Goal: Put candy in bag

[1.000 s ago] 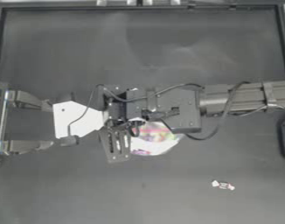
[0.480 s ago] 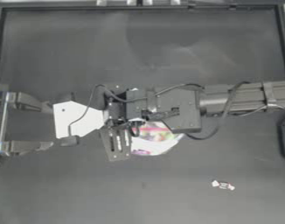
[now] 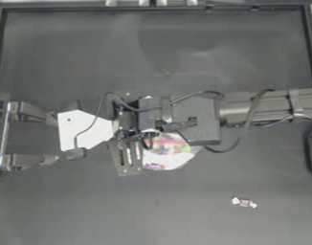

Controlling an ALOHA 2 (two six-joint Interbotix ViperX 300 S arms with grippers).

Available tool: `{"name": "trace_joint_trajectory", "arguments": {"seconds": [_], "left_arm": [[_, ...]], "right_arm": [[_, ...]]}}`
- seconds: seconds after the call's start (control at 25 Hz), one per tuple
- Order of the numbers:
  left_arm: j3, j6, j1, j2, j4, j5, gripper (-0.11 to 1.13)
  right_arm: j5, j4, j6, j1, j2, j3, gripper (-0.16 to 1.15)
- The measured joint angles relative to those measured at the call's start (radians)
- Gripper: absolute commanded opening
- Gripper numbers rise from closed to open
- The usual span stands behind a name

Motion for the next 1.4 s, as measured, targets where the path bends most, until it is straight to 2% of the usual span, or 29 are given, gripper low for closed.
{"name": "trace_joint_trajectory", "arguments": {"seconds": [0.6, 0.92, 1.4], "left_arm": [[0.002, 0.000, 0.002, 0.046, -0.012, -0.026, 1.01], [-0.003, 0.000, 0.000, 0.176, -0.018, -0.095, 1.01], [-0.063, 0.000, 0.002, 0.391, -0.032, -0.241, 0.99]], "right_arm": [[-0.040, 0.000, 0.012, 0.009, -0.071, 0.072, 0.06], [-0.087, -0.002, 0.018, 0.009, -0.109, 0.140, 0.06], [-0.158, -0.002, 0.021, 0.011, -0.144, 0.202, 0.06]]}}
